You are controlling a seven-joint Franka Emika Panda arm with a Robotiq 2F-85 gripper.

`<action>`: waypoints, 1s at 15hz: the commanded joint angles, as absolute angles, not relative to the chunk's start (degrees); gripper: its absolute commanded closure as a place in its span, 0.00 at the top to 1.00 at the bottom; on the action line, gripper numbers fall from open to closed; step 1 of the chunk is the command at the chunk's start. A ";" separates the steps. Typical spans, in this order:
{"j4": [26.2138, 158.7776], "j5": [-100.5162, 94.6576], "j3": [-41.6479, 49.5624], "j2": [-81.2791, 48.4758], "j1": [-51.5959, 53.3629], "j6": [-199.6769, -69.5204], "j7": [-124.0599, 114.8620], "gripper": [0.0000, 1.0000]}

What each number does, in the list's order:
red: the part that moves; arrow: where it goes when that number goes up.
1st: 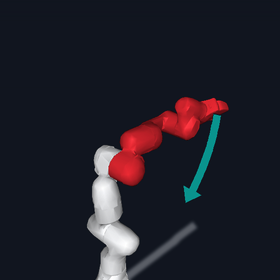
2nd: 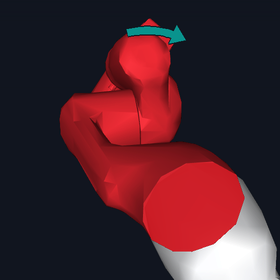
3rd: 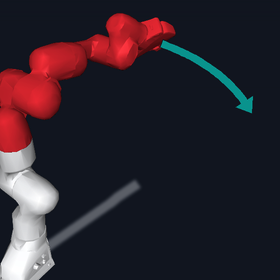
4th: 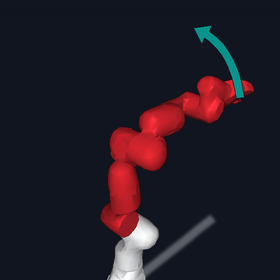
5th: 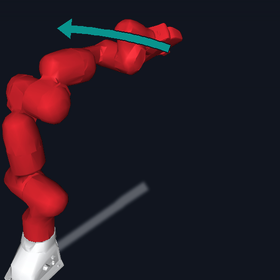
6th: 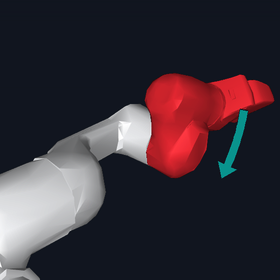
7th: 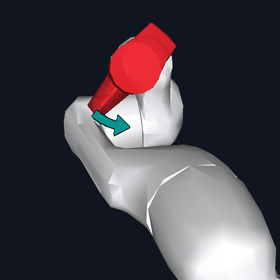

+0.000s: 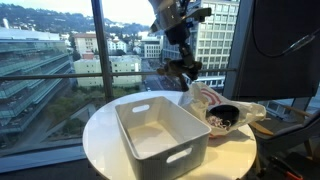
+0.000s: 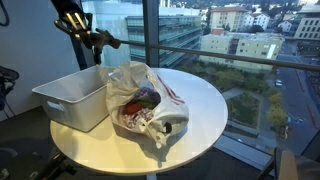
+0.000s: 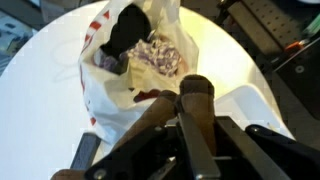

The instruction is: Pick up the brown toy from the plastic and put it in the white basket, pick up the orange toy from the plastic and put in the white basket, pick up the black bowl with the checked shirt from the plastic and put it in the white basket, pick up the silver object from the plastic and put it in the white basket

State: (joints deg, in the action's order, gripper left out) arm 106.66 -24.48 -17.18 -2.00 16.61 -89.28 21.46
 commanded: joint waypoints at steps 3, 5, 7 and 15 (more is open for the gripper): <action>104.66 -31.07 -17.52 -9.52 17.51 -105.76 25.47 0.49; 104.78 -28.22 -17.34 -9.84 16.74 -108.25 28.88 0.65; 104.86 -27.58 -16.36 -9.37 15.88 -107.50 29.32 0.81; 109.78 -13.68 -6.60 -5.88 4.08 -101.64 33.21 1.00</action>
State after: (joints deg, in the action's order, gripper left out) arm 106.75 -18.46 -9.60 -7.97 8.10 -103.30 30.31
